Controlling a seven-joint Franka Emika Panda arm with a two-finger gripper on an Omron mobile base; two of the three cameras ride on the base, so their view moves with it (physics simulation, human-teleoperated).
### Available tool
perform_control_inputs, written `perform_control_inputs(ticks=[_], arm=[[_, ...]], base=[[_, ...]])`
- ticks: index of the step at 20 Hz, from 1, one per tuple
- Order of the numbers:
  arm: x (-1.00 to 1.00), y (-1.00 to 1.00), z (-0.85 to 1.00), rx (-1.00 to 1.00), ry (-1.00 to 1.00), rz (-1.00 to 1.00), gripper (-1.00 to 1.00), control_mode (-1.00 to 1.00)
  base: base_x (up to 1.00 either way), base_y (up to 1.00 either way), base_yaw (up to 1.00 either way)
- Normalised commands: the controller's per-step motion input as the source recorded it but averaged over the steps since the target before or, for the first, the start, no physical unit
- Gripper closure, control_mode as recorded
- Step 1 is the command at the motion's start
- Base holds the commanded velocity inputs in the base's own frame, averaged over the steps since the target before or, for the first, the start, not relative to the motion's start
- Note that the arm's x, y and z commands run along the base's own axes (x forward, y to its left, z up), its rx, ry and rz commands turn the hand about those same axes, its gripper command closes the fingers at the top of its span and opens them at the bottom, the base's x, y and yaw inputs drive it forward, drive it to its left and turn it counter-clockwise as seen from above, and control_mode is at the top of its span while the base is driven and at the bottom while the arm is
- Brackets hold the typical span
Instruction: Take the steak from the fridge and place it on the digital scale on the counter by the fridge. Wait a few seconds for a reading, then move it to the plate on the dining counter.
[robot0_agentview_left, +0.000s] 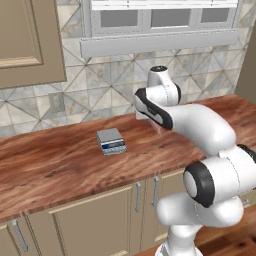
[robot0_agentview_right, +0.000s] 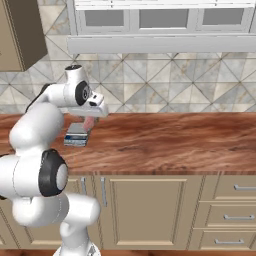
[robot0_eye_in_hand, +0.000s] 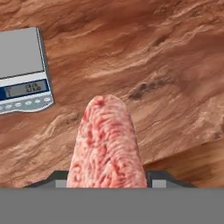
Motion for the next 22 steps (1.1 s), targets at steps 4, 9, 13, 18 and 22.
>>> perform_control_inputs(ticks=[4,9,13,18,22], arm=[[-0.31,-0.53,0.00,0.00,0.14,-0.29,1.00,1.00],[0.00,0.00,0.00,0.00,0.00,0.00,1.00,1.00],[0.00,0.00,0.00,0.00,0.00,0.00,1.00,1.00],[0.00,0.00,0.00,0.00,0.00,0.00,1.00,1.00],[0.00,0.00,0.00,0.00,0.00,0.00,1.00,1.00]], base=[[-0.14,-0.13,-0.11],[-0.64,-0.29,-0.67],[-0.30,0.00,-0.91],[-0.12,0.00,-0.94],[0.00,-0.11,-0.95]])
